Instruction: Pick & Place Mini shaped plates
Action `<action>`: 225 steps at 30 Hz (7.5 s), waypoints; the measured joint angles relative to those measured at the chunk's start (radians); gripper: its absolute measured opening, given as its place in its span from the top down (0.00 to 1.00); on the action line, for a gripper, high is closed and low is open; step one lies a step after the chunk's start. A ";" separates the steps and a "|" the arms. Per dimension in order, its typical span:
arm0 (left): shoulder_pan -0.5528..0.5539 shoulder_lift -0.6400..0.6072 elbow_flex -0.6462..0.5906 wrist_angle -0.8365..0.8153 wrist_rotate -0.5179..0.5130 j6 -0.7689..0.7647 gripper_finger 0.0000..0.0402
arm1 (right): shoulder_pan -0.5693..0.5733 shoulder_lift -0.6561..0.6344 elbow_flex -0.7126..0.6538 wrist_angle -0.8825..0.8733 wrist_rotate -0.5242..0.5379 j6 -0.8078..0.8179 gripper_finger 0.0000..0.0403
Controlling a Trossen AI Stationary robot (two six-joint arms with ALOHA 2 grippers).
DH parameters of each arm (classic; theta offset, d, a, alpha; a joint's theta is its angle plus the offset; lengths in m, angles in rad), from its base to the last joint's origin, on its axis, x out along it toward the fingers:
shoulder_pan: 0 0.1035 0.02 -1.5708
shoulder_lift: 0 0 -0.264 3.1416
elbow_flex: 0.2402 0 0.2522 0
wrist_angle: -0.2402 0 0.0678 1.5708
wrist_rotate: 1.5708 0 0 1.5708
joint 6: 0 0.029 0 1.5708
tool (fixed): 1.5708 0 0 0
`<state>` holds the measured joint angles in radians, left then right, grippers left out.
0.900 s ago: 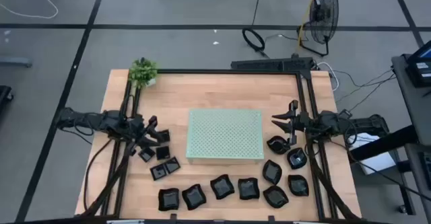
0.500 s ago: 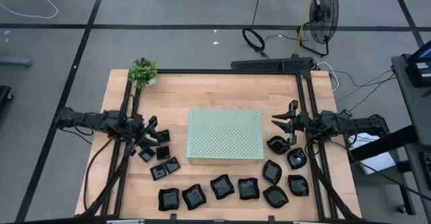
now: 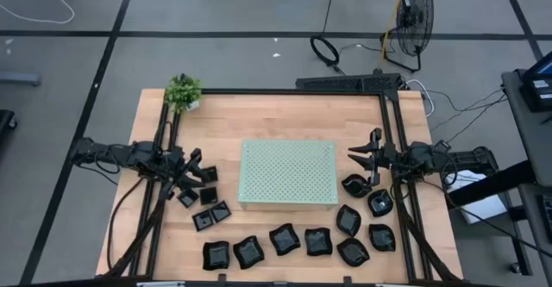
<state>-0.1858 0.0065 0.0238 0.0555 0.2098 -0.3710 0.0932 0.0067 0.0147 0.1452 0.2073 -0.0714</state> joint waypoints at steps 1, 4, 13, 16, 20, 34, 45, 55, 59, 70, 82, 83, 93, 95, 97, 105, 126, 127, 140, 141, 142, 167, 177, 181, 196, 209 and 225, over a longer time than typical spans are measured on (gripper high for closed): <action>0.000 0.000 0.000 0.000 0.000 0.000 0.68 | 0.000 0.000 0.000 0.000 0.000 0.000 0.81; 0.000 0.000 0.000 0.000 0.000 0.000 0.68 | 0.000 0.000 0.000 0.000 0.000 0.000 0.81; 0.000 0.000 0.000 0.000 0.000 0.000 0.68 | 0.000 0.000 0.000 0.000 0.000 0.000 0.81; 0.000 0.000 0.000 0.000 0.000 0.000 0.68 | 0.000 0.000 0.000 0.000 0.000 0.000 0.81; 0.000 0.000 0.000 0.000 0.000 0.000 0.68 | 0.000 0.000 0.000 0.000 0.000 0.000 0.81; 0.000 0.000 0.000 0.000 0.000 0.000 0.68 | 0.000 0.000 0.000 0.000 0.000 0.000 0.81; 0.000 0.000 0.000 0.000 0.000 0.000 0.68 | 0.000 0.000 0.000 0.000 0.000 0.000 0.81; 0.000 0.000 0.000 0.000 0.000 0.000 0.68 | 0.000 0.000 0.000 0.000 0.000 0.000 0.81; 0.000 0.000 0.000 0.000 0.000 0.000 0.68 | 0.000 0.000 0.000 0.000 0.000 0.000 0.81; 0.000 0.000 0.000 0.000 0.000 0.000 0.68 | 0.000 0.000 0.000 0.008 -0.048 0.550 0.81; 0.000 0.000 0.000 0.000 0.000 0.000 0.68 | 0.000 0.000 0.000 0.016 -0.026 0.554 0.81; 0.000 0.000 0.000 0.000 0.000 0.000 0.68 | 0.000 0.000 0.000 0.032 -0.026 0.533 0.81; 0.000 0.000 0.000 0.000 0.000 0.000 0.68 | 0.000 0.000 0.002 0.409 -0.157 0.314 0.81; 0.000 0.000 0.000 0.000 0.000 0.000 0.68 | 0.000 0.002 0.031 0.423 -0.182 0.286 0.80; 0.000 0.000 0.000 0.000 0.000 0.000 0.68 | 0.000 0.021 0.071 0.358 -0.176 0.273 0.77; 0.000 0.000 0.000 0.000 0.000 0.000 0.68 | 0.000 0.287 0.408 -0.214 0.024 0.277 0.52; 0.000 0.000 0.000 0.000 0.000 0.000 0.68 | -0.022 0.788 0.640 -1.185 0.037 0.921 0.49; 0.000 0.000 0.000 0.000 0.000 0.000 0.68 | -0.022 0.797 0.628 -1.180 0.020 0.937 0.49; 0.000 0.000 0.000 0.000 0.000 0.000 0.68 | -0.021 0.843 0.382 -0.883 -0.170 0.995 0.50; 0.000 0.000 0.000 0.000 0.000 0.000 0.68 | -0.021 0.842 0.369 -0.865 -0.176 0.996 0.51; 0.000 0.000 0.000 0.000 0.000 0.000 0.68 | -0.021 0.840 0.361 -0.855 -0.177 0.996 0.51; 0.000 0.000 0.000 0.000 0.000 0.000 0.68 | -0.021 0.784 0.349 -0.803 -0.183 1.002 0.58; 0.000 0.000 0.000 0.000 0.000 0.000 0.68 | -0.021 0.784 0.349 -0.807 -0.157 0.999 0.58; 0.000 0.000 0.000 0.000 0.000 0.000 0.68 | -0.021 0.784 0.349 -0.807 -0.156 0.998 0.58; 0.000 0.000 0.000 0.000 0.000 0.000 0.68 | -0.021 0.784 0.350 -0.815 -0.156 0.986 0.72; 0.000 0.000 0.000 0.000 0.000 0.000 0.68 | -0.021 0.784 0.350 -0.806 -0.116 0.975 0.94; 0.000 0.000 0.000 0.000 -0.001 0.000 0.68 | -0.021 0.744 0.351 -0.603 0.119 0.872 1.00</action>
<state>-0.1856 0.0063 0.0238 0.0555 0.2093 -0.3710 0.0719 0.7510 0.3653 -0.4581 0.3262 0.8006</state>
